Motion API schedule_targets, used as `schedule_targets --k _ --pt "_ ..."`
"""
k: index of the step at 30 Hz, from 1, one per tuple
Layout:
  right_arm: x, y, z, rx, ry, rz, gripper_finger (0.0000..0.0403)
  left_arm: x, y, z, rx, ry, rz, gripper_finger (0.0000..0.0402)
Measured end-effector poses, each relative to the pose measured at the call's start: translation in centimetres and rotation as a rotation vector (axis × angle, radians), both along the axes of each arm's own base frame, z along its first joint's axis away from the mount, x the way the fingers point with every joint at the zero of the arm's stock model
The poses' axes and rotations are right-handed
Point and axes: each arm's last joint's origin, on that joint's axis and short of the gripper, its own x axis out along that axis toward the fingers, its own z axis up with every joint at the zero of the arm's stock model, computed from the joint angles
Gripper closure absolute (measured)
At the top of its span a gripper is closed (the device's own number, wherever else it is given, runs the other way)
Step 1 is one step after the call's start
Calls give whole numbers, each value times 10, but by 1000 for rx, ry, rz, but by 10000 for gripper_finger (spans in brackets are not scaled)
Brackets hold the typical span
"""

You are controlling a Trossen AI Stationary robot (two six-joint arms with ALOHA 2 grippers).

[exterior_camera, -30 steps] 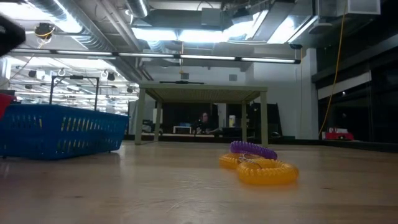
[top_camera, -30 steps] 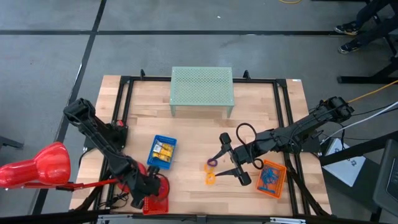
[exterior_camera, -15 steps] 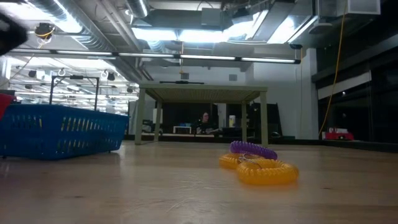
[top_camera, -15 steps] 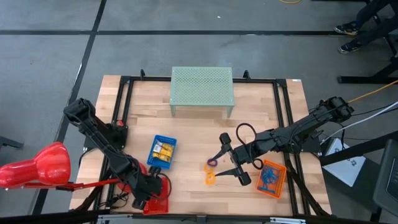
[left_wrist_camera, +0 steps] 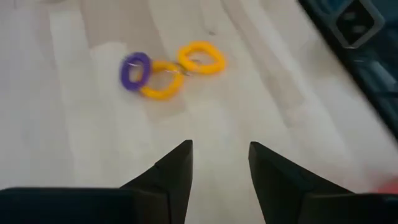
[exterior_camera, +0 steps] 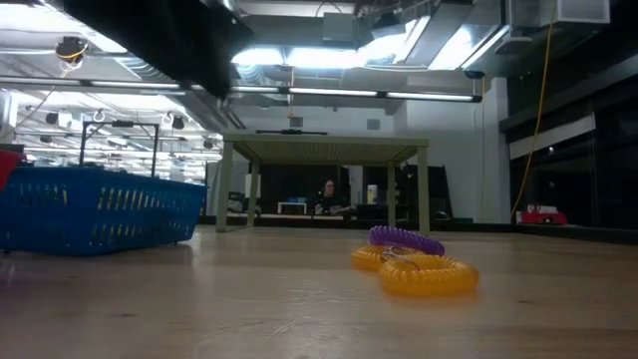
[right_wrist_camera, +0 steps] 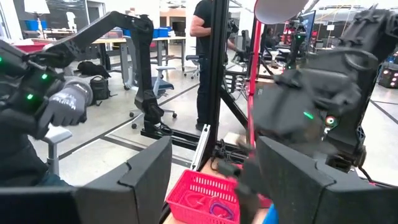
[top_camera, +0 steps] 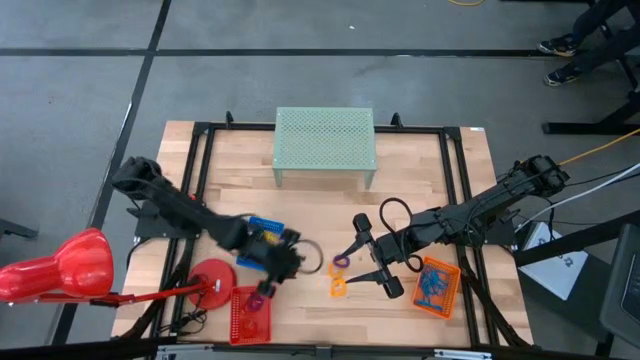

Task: Pick & Place Office Desk Supplies
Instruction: Put the top yellow spiral band into the red bin

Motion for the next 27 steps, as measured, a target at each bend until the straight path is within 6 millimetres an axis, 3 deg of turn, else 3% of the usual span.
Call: schedule_targets --k 7,21,27 --pt "0 0 -1 -4 7 0 167 36 26 -31 21 -14 -91 260" --pt "0 0 -2 -9 14 -6 167 108 19 -72 185 87 -244 261" --pt "0 0 -2 -8 17 -8 167 118 26 -79 213 121 -263 261"
